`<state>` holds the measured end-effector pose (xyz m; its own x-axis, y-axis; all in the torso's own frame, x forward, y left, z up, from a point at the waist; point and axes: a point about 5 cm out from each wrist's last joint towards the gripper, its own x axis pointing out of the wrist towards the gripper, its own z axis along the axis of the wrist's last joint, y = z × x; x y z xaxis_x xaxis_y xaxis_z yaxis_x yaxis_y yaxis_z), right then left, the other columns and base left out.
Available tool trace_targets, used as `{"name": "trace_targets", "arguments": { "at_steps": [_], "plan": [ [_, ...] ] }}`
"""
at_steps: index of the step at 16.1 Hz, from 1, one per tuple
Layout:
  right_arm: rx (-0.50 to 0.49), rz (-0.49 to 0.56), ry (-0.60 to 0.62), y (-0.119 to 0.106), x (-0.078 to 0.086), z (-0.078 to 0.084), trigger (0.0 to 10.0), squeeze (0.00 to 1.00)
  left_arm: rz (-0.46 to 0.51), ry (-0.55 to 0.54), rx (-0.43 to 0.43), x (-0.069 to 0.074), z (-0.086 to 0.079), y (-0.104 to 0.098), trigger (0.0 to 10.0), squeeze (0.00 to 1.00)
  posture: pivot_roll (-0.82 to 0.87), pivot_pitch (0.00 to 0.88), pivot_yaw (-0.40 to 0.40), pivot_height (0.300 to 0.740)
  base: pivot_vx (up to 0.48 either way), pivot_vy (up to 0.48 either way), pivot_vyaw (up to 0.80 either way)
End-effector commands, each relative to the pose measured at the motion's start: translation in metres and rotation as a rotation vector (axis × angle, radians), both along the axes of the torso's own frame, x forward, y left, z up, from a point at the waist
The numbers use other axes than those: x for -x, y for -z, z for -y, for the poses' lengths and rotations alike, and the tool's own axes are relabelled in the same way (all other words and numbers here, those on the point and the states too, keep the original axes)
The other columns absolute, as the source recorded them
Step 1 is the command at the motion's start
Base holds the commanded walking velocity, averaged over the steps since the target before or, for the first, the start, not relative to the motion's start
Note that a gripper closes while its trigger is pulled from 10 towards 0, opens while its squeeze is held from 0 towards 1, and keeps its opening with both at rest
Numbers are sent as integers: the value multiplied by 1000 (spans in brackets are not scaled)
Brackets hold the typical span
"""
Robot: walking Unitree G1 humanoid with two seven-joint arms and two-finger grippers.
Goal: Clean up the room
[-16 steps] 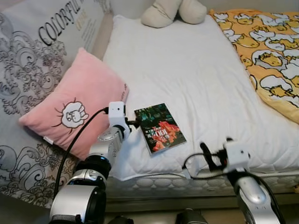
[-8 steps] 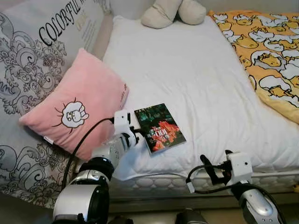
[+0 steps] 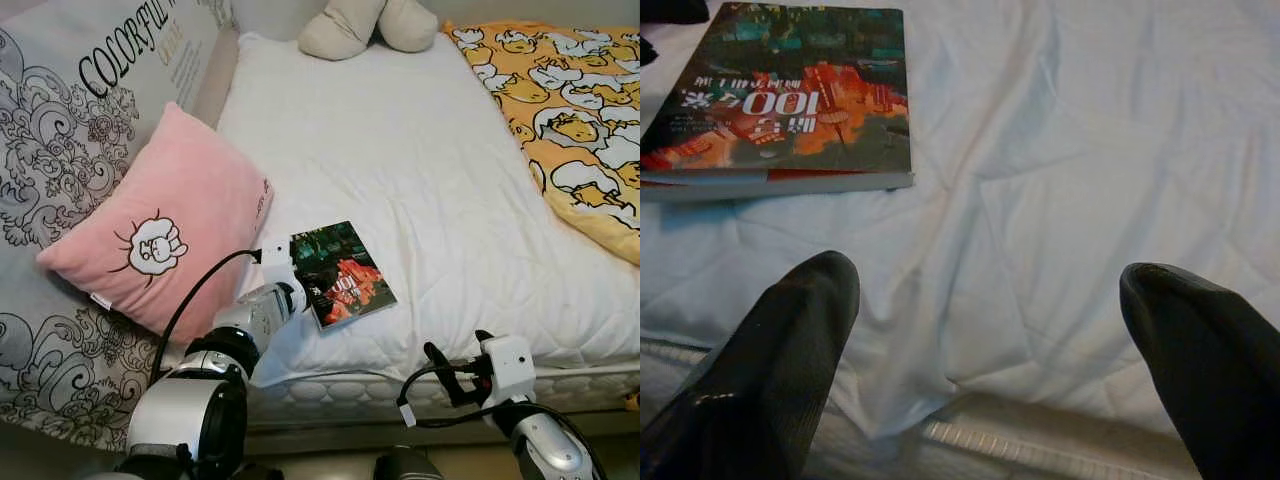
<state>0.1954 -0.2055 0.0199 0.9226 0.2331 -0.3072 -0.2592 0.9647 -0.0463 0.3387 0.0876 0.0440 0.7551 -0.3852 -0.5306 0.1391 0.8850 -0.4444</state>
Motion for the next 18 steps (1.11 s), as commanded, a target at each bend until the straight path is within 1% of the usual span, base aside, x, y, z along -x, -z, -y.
{"name": "trace_targets", "arguments": {
  "at_steps": [1,4,7,9,11,13,15,18],
  "plan": [
    [-6,-4,-8,5,2,0,10000,0,13,-17,-41,-5,-3,-5,10000,0,-239,5,52,704,0,0,0],
    [-6,1,-17,5,3,0,10000,0,10,-24,-70,-5,-5,-3,10000,0,-241,10,52,704,0,0,0],
    [-5,5,-30,7,3,-1,10000,0,-7,-47,-48,-3,-3,-1,10000,0,-239,19,49,704,0,0,0],
    [-3,16,-46,2,1,-5,10000,0,-22,-34,-106,-2,-2,1,10000,0,-240,26,46,704,0,0,0],
    [-2,25,-56,-3,2,-8,10000,0,-28,-52,-121,-1,-3,3,10000,0,-245,31,46,704,0,0,0],
    [-2,29,-57,-5,3,-8,10000,0,-33,-58,-113,0,-3,4,10000,0,-246,34,47,704,0,0,0],
    [-1,38,-63,-11,5,-12,10000,0,-43,-45,-81,2,5,5,10000,0,-249,39,45,704,0,0,0],
    [-6,64,-105,-22,4,-21,10000,0,-48,-32,-77,3,13,5,10000,0,-253,47,45,704,0,0,0]
  ]
}}
